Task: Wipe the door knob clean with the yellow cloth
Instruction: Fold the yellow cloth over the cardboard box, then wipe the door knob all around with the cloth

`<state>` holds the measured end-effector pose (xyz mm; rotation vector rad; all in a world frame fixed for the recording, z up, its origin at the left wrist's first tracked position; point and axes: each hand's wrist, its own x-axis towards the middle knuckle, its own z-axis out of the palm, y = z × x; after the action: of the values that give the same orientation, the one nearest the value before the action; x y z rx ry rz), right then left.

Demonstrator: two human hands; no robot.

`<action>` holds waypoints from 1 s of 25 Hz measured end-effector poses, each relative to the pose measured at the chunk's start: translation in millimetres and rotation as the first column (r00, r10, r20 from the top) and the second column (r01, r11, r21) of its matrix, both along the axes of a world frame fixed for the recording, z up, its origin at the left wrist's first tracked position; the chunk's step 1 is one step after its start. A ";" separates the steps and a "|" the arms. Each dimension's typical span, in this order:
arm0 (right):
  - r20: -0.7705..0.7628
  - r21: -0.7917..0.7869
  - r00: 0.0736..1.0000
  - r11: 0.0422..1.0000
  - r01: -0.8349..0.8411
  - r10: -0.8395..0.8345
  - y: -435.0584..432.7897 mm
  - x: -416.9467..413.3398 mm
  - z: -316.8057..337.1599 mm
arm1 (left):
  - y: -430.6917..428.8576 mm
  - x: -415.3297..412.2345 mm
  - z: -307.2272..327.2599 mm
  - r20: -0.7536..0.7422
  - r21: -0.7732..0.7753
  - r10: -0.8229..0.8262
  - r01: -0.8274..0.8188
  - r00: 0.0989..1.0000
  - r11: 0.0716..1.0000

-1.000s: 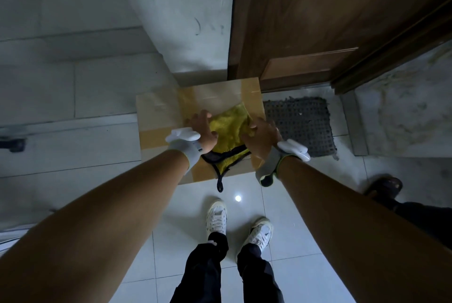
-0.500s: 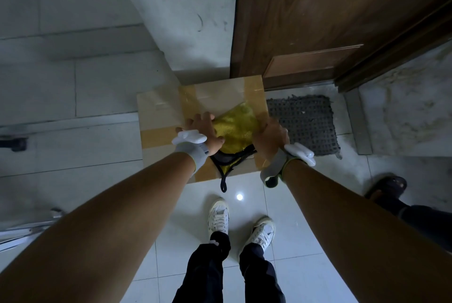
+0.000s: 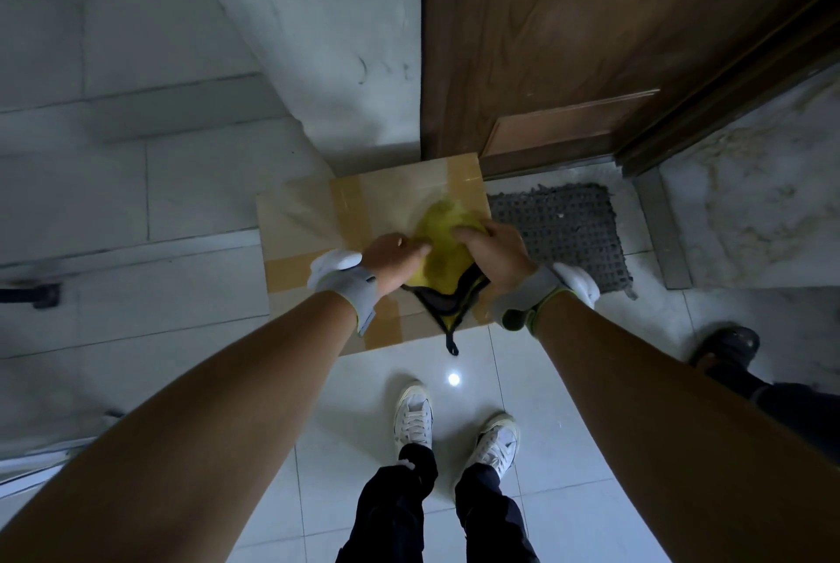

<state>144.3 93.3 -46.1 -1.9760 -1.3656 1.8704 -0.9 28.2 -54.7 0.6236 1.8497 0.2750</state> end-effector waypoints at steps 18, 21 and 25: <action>-0.528 0.188 0.771 0.836 0.515 -0.357 42.1 43.2 251.9 | 84.3 71.4 245.9 0.076 0.652 -0.121 0.042 0.990 0.757; -0.513 0.324 0.810 0.810 0.489 -0.284 49.3 61.9 293.2 | 95.9 83.5 285.3 0.114 0.694 -0.171 0.045 0.979 0.719; -0.482 0.506 0.852 0.730 0.460 -0.203 51.6 92.1 332.8 | 111.2 98.4 331.9 0.135 0.706 -0.195 0.044 0.971 0.707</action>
<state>236.4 144.9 286.7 -1.3122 -1.1710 1.3228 97.6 139.4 277.2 1.1881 1.4596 0.9517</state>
